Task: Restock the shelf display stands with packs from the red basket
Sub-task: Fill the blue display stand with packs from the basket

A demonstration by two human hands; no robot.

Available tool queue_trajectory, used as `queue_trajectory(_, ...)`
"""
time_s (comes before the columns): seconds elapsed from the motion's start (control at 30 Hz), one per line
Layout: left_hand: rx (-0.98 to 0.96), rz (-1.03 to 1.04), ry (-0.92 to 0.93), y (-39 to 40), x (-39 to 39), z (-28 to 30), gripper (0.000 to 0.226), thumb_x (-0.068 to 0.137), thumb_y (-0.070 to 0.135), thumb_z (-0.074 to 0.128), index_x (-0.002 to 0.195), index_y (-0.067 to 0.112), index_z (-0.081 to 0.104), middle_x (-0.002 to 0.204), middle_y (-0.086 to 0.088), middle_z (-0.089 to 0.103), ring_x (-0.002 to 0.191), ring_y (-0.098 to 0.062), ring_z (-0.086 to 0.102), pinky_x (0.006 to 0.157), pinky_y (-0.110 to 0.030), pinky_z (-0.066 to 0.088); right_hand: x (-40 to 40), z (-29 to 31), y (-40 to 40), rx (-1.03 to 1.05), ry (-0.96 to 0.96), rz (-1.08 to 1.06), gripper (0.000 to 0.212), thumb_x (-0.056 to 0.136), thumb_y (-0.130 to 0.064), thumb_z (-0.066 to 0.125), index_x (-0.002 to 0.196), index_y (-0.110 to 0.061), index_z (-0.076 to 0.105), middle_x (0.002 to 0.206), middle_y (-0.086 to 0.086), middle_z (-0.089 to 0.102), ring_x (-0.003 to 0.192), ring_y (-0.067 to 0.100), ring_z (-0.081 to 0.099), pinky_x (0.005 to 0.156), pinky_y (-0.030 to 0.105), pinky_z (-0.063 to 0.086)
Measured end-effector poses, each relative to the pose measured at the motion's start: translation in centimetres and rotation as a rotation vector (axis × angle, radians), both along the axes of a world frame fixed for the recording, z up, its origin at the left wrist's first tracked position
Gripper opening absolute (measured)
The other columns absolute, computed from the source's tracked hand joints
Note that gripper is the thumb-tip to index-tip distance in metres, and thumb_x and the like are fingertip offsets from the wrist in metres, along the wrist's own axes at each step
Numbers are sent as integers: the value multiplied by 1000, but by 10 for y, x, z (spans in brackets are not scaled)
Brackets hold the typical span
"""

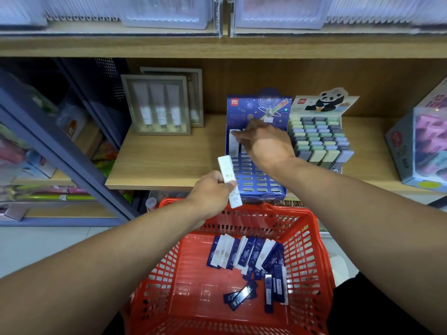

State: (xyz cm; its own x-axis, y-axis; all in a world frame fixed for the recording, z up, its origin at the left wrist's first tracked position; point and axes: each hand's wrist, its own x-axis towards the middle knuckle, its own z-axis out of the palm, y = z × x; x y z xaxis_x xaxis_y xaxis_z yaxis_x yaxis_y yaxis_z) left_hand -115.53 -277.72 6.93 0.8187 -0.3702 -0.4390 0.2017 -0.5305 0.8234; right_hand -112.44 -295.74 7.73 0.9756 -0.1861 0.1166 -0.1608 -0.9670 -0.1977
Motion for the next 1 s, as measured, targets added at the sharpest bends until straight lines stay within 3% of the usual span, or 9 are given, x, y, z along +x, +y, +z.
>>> queue_trajectory(0.1,-4,1,3,0,0,0,15,103,27,55,107,14,61,126,-4,65,109,-21,63,93,-40,56,0,1,4,-71,58,-16,39,106,-33,42,145,-33,47,135,2,55,115,27,60,85,38,52)
queue_trajectory(0.23,3,23,-34,0,1,1,15,103,28,55,100,14,59,113,-2,67,100,-20,66,87,-38,58,-8,5,4,-68,-36,18,35,105,-32,44,139,-36,55,134,2,55,111,28,62,86,39,53)
queue_trajectory(0.33,34,37,-151,0,6,2,19,102,30,56,95,13,58,92,0,66,77,-16,62,65,-32,52,-16,12,6,254,-205,47,28,101,-36,54,127,-35,66,117,-7,65,104,17,64,87,34,52)
queue_trajectory(0.43,60,-5,-242,1,12,2,23,100,34,59,90,13,61,77,0,63,63,-15,53,56,-29,38,-29,24,14,748,-76,92,19,94,-39,66,111,-34,73,92,-11,72,82,6,68,74,26,53)
queue_trajectory(0.53,71,-77,-289,0,14,2,24,99,34,60,89,12,63,72,1,60,62,-17,50,58,-30,38,-39,21,16,778,33,197,18,94,-30,70,112,-29,71,86,1,71,76,21,70,67,34,59)
queue_trajectory(0.67,67,-61,-333,-1,13,2,22,95,39,65,106,20,64,99,7,66,89,-14,61,78,-30,48,-33,17,3,798,-104,75,17,91,-19,73,96,-33,66,79,1,64,67,20,68,67,37,58)
queue_trajectory(0.77,137,-90,-381,2,12,-1,46,93,39,68,133,23,53,132,6,59,115,-15,59,95,-30,47,-29,16,-15,650,-269,-58,19,90,-15,73,92,-30,62,77,-11,61,69,9,60,66,27,50)
queue_trajectory(0.9,215,-376,-377,3,7,-12,82,91,36,70,158,23,25,161,3,33,146,-15,35,116,-28,32,-33,13,-24,492,-249,-71,9,95,-18,67,96,-24,60,76,-13,60,68,5,56,61,23,40)
queue_trajectory(1.0,301,-492,-399,3,7,-22,95,89,39,70,161,23,10,169,2,5,154,-12,15,123,-30,21,-33,8,-20,464,-217,-29,8,97,-16,64,104,-20,63,82,-9,61,75,11,57,67,22,39)
